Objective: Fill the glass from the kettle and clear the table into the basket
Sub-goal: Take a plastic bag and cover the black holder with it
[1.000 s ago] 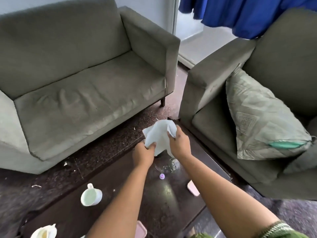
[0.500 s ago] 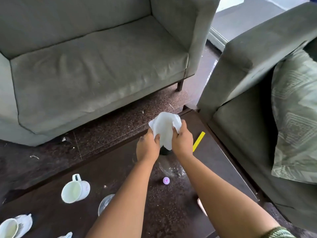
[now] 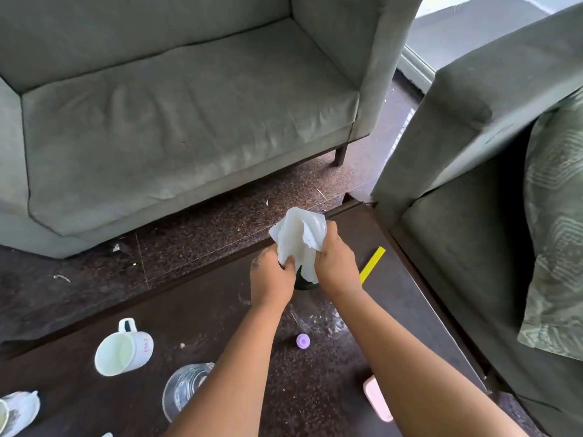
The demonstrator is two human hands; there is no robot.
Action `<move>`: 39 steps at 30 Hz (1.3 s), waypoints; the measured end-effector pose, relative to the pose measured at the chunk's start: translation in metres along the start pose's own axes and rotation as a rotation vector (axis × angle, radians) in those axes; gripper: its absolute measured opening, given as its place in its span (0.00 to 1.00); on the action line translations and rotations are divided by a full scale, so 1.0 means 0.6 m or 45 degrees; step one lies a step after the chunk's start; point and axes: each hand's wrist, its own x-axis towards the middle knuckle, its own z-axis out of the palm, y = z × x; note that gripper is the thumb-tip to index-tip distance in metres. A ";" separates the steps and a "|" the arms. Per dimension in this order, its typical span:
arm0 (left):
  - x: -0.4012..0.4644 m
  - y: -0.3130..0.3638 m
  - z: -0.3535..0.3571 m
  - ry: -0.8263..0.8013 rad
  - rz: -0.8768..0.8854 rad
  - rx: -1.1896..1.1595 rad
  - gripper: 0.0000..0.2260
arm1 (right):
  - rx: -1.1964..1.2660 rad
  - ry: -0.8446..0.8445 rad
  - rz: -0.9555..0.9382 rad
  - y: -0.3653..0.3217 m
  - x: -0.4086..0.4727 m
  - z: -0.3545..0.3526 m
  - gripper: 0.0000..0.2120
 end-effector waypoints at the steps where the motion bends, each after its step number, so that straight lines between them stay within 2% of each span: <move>1: -0.001 0.000 0.000 -0.001 -0.009 -0.020 0.04 | 0.049 0.019 0.000 -0.004 0.000 0.002 0.09; 4: -0.004 0.001 -0.002 0.054 -0.044 -0.071 0.04 | 0.189 0.090 -0.014 -0.008 0.000 0.002 0.14; 6: -0.005 -0.001 -0.003 0.092 -0.046 -0.076 0.04 | 0.131 0.047 -0.059 -0.004 -0.001 -0.004 0.20; 9: -0.006 -0.011 -0.001 0.108 -0.018 -0.013 0.05 | -0.034 0.012 -0.127 0.009 -0.002 -0.010 0.17; 12: -0.002 -0.025 0.002 0.115 0.001 0.202 0.08 | -0.288 0.130 -0.316 0.021 -0.006 -0.007 0.19; 15: 0.007 -0.027 0.001 0.044 0.000 0.210 0.10 | -0.555 0.157 -0.431 0.032 -0.007 0.003 0.17; 17: 0.011 -0.024 -0.002 0.052 0.042 0.115 0.12 | -0.451 0.138 -0.345 0.040 -0.006 0.008 0.16; 20: 0.013 -0.022 -0.013 0.065 0.164 -0.076 0.23 | -0.041 0.175 -0.068 0.039 -0.004 0.002 0.15; 23: 0.011 -0.024 -0.022 0.085 0.326 0.015 0.23 | 0.123 0.230 -0.052 0.035 -0.005 -0.009 0.15; 26: 0.008 -0.024 -0.028 0.122 0.485 0.142 0.18 | 0.035 0.379 -0.066 0.031 -0.012 -0.017 0.23; 28: 0.006 -0.023 -0.029 0.068 0.584 0.215 0.18 | -0.019 0.385 -0.092 0.031 -0.018 -0.017 0.26; 30: 0.005 -0.022 -0.026 -0.025 0.628 0.305 0.20 | -0.023 0.286 -0.122 0.031 -0.019 -0.014 0.24; 33: 0.010 -0.021 -0.020 -0.085 0.531 0.336 0.24 | -0.069 0.248 -0.167 0.028 -0.020 -0.010 0.13; 37: 0.019 -0.018 -0.020 -0.039 0.439 0.342 0.28 | -0.154 0.374 -0.292 0.022 -0.023 -0.016 0.13; 39: 0.023 -0.020 -0.020 -0.039 0.452 0.374 0.28 | -0.156 0.360 -0.313 0.021 -0.023 -0.016 0.13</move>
